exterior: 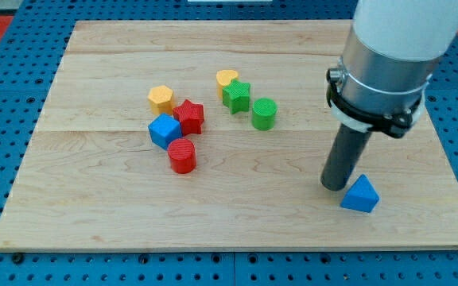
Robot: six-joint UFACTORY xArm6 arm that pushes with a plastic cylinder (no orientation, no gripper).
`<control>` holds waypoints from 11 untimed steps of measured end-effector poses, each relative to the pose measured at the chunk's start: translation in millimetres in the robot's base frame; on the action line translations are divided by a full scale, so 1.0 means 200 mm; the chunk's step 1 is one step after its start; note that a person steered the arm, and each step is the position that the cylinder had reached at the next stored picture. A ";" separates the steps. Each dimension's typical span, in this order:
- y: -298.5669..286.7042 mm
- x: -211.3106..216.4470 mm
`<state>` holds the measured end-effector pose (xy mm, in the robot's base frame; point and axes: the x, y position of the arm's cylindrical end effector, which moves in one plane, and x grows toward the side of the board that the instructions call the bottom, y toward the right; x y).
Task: Place the green circle above the blue triangle
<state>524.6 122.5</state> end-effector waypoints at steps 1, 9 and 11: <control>-0.38 -0.19; -0.01 -0.44; 0.13 -0.43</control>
